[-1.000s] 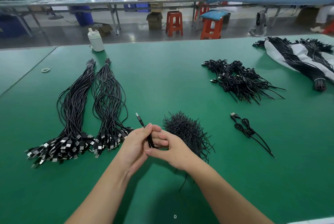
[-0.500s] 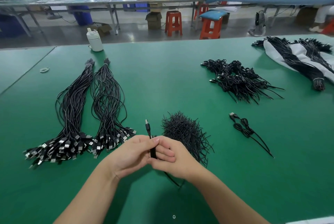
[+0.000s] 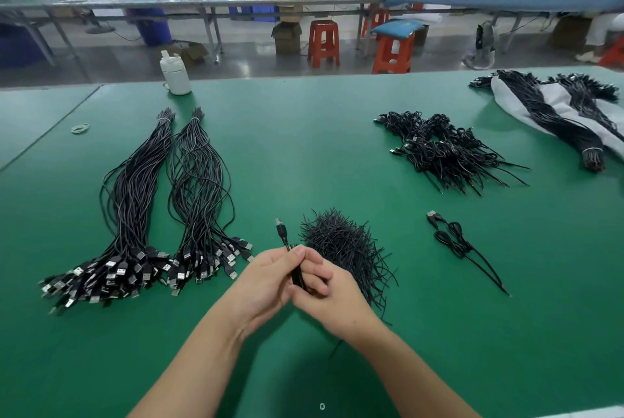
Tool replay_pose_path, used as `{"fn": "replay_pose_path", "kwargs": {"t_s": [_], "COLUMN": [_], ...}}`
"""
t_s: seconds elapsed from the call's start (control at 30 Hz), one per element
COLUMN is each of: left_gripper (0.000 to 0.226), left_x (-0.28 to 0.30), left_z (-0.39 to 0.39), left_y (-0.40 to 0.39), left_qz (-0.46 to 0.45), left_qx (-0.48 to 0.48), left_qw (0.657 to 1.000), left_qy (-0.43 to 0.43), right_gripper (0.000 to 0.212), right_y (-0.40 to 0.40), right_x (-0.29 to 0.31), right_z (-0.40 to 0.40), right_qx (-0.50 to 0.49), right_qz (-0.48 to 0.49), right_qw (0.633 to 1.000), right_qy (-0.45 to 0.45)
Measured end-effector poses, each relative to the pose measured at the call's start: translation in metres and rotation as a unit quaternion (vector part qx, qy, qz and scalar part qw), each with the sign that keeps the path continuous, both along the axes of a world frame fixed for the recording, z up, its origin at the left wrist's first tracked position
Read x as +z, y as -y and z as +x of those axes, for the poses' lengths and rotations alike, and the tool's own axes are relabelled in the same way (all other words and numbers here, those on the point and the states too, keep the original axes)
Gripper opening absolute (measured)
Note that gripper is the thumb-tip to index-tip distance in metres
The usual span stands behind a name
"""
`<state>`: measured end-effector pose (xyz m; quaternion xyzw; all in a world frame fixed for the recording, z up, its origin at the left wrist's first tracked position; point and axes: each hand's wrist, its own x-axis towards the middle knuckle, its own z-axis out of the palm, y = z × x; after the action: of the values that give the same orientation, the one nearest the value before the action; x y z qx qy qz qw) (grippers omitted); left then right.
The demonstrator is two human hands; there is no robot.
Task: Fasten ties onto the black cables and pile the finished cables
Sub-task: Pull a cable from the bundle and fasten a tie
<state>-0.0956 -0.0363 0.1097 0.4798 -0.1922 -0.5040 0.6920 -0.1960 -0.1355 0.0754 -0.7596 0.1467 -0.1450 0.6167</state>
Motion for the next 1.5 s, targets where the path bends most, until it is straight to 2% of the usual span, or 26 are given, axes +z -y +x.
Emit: {"fn": "replay_pose_path", "kwargs": {"t_s": [0.07, 0.23, 0.37, 0.5, 0.8, 1.0, 1.3, 1.43, 1.5], "left_gripper": [0.03, 0.03, 0.029, 0.029, 0.029, 0.024, 0.029, 0.031, 0.034], "left_x": [0.002, 0.011, 0.007, 0.0, -0.004, -0.002, 0.006, 0.009, 0.009], "left_z": [-0.001, 0.003, -0.001, -0.006, -0.01, -0.001, 0.009, 0.015, 0.016], "left_y": [0.002, 0.003, 0.005, 0.006, 0.0, -0.007, -0.01, -0.016, -0.017], "left_qz": [-0.001, 0.015, 0.002, 0.001, 0.009, -0.013, 0.055, 0.038, 0.048], "left_qx": [-0.045, -0.13, -0.099, -0.062, -0.074, -0.127, -0.159, -0.229, -0.225], "left_qw": [0.999, 0.991, 0.995, 0.998, 0.997, 0.987, 0.986, 0.973, 0.973], "left_qy": [-0.006, 0.005, 0.012, -0.021, -0.024, -0.096, -0.013, -0.023, -0.007], "right_gripper": [0.023, 0.023, 0.021, 0.026, 0.028, 0.025, 0.023, 0.021, 0.022], "right_y": [0.007, 0.012, 0.014, 0.017, 0.018, 0.014, 0.01, 0.003, 0.005], "right_x": [0.0, 0.002, 0.001, -0.001, -0.006, -0.003, -0.008, -0.012, -0.012], "right_z": [-0.005, -0.014, -0.017, -0.018, -0.021, -0.02, -0.017, -0.019, -0.02], "right_qx": [0.004, 0.012, -0.009, 0.003, 0.021, 0.022, 0.019, 0.015, -0.006], "right_qz": [-0.014, -0.02, -0.058, -0.099, -0.1, -0.092, -0.128, -0.125, -0.153], "right_qw": [1.0, 1.0, 0.998, 0.995, 0.995, 0.995, 0.991, 0.992, 0.988], "right_qy": [-0.001, 0.014, 0.029, 0.001, -0.008, -0.019, -0.027, -0.016, -0.035]}}
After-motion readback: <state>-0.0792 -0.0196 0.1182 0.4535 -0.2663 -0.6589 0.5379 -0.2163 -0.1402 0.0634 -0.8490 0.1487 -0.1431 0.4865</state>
